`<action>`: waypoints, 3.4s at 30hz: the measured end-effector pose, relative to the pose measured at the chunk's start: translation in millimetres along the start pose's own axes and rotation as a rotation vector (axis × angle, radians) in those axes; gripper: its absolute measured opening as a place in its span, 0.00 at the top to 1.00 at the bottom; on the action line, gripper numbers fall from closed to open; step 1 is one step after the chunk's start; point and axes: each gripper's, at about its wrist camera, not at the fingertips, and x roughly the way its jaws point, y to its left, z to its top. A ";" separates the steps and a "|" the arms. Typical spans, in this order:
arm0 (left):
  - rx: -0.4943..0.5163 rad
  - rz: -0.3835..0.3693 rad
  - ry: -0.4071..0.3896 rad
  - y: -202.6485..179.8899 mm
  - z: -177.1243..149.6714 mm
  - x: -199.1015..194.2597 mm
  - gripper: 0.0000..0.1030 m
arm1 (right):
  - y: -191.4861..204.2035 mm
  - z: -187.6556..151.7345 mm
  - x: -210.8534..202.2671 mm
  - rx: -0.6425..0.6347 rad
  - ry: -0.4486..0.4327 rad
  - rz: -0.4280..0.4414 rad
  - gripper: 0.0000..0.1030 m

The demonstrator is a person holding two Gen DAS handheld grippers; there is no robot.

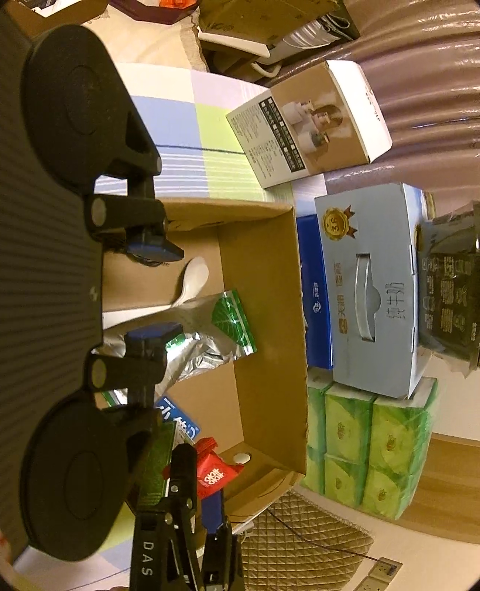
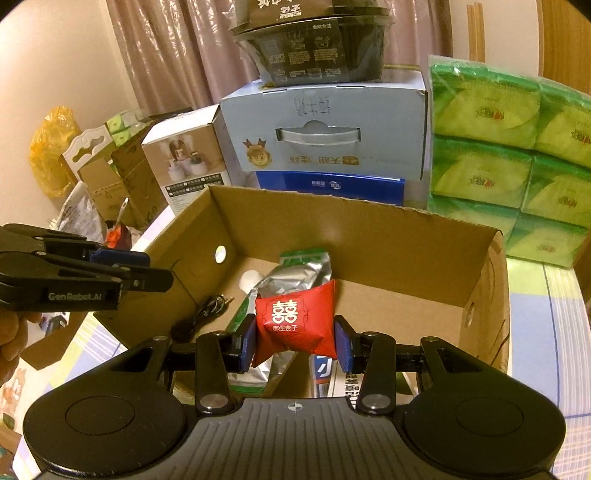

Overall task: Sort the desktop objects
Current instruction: 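Open both tools to drop the cable and red packet into the box, then withdraw both tools from the box back toward the remaining items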

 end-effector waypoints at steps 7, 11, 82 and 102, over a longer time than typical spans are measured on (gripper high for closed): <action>-0.007 0.000 -0.018 2.5 -2.4 -8.7 0.71 | -2.6 3.4 -1.4 0.051 -0.035 0.012 0.42; -0.007 0.000 -0.024 2.2 -5.6 -13.1 0.71 | -4.2 5.8 -8.4 0.054 -0.064 0.021 0.40; 0.052 -0.014 0.077 -75.4 -215.3 -130.1 0.09 | 78.4 -232.6 -157.1 0.026 0.009 -0.028 0.07; 0.072 -0.032 0.144 -71.4 -224.6 -96.9 0.09 | 82.2 -235.1 -121.4 -0.010 0.065 -0.012 0.07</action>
